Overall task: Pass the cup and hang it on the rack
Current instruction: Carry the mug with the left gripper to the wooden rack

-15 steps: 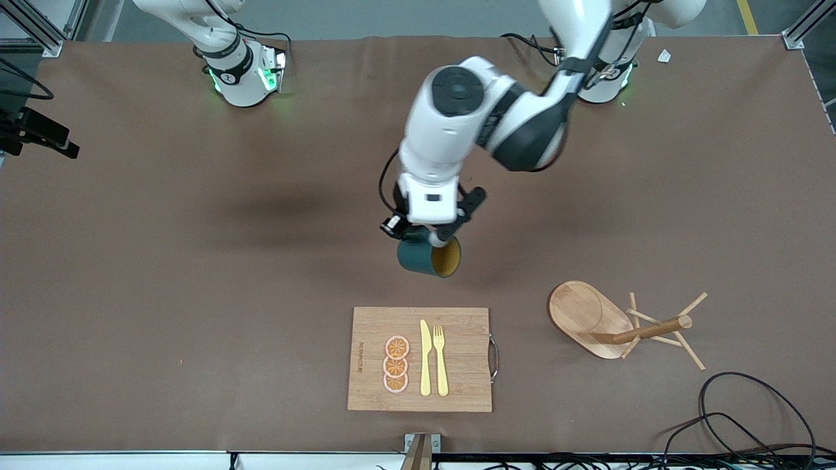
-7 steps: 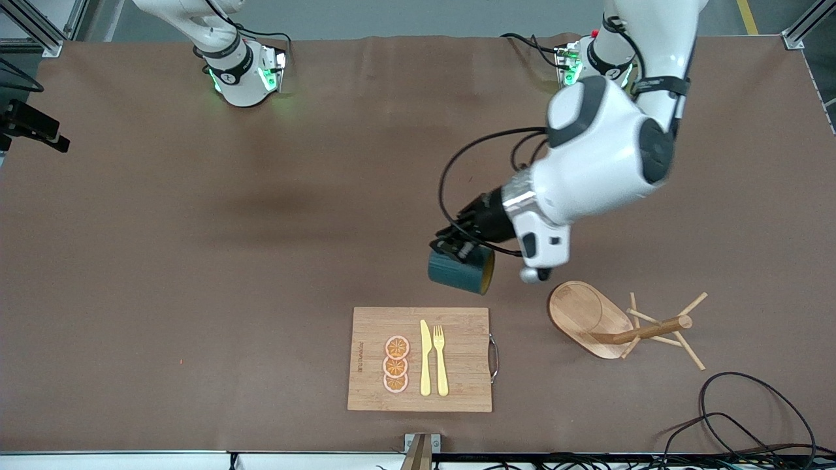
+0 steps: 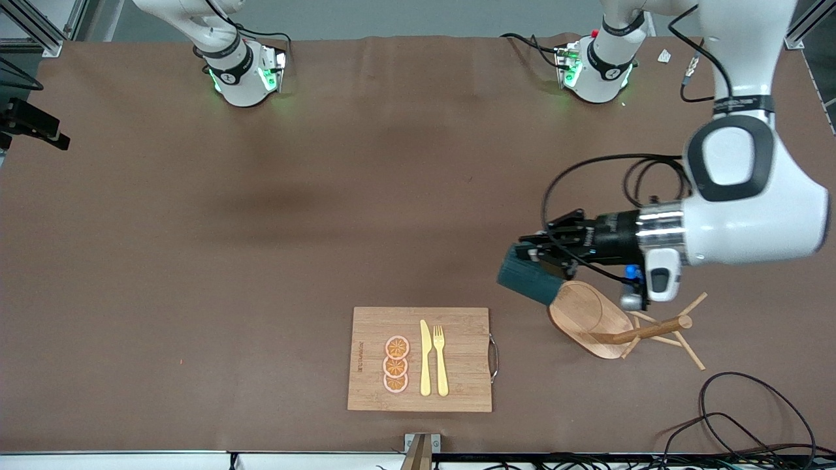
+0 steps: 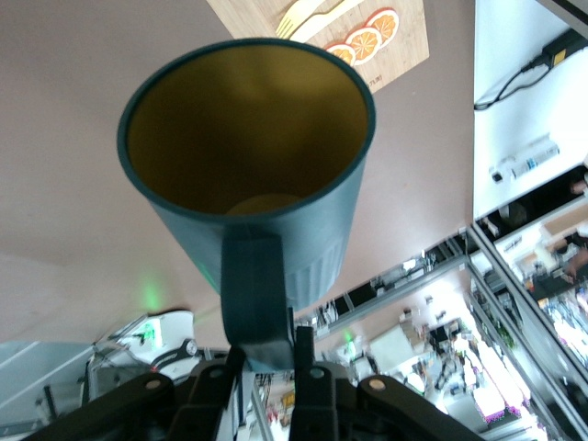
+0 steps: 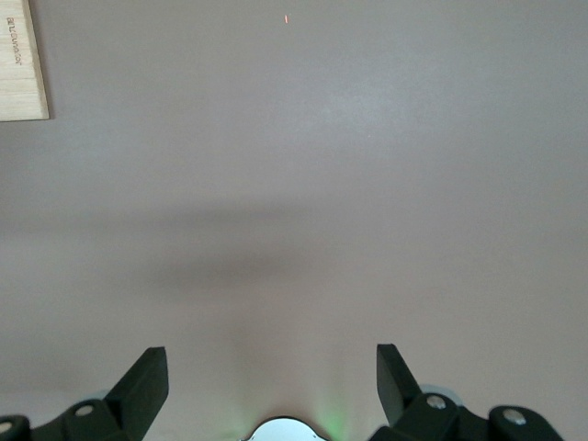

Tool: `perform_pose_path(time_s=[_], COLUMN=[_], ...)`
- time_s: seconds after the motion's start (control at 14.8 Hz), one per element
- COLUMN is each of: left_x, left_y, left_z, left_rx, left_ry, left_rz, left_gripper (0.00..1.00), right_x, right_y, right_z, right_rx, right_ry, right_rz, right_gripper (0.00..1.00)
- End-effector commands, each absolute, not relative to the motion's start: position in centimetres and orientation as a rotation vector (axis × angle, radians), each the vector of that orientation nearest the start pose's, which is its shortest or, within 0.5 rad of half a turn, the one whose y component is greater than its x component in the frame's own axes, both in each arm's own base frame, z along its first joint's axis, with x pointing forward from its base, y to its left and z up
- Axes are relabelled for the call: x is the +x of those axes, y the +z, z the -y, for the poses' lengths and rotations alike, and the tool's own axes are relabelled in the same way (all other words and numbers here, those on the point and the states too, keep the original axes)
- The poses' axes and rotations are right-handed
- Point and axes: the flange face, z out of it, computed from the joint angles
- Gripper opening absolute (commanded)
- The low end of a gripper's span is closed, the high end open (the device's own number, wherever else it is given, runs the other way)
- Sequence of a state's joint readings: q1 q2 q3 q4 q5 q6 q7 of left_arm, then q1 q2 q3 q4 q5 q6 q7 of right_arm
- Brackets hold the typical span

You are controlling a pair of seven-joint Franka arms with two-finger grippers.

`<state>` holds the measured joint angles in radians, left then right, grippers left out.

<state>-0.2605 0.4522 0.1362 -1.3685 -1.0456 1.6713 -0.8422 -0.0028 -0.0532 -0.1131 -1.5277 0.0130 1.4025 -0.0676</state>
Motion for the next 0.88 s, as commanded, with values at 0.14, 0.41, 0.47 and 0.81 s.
perform_pose_path(time_s=[0.14, 0.41, 0.47, 0.81], left_x=[66.7, 67.3, 67.5, 68.0], left_y=[46.7, 43.4, 42.7, 40.2], left_z=[12.1, 6.9, 5.5, 2.3], left_rx=[1.984, 1.972, 1.945, 1.92], left_ry=[-0.725, -0.712, -0.709, -0.68], left_rz=[-0.847, -0.759, -0.748, -0.723], left_gripper=[0.0, 0.0, 0.0, 0.0], right_x=[50.9, 50.9, 50.9, 50.7], right_y=[66.9, 67.0, 66.9, 66.6], right_z=[6.2, 6.4, 6.5, 7.3], right_rx=[-3.128, -3.129, -3.133, -3.131], right_ry=[0.088, 0.084, 0.091, 0.108], right_rz=[-0.06, -0.065, -0.068, -0.09], right_gripper=[1.0, 1.0, 1.0, 1.0])
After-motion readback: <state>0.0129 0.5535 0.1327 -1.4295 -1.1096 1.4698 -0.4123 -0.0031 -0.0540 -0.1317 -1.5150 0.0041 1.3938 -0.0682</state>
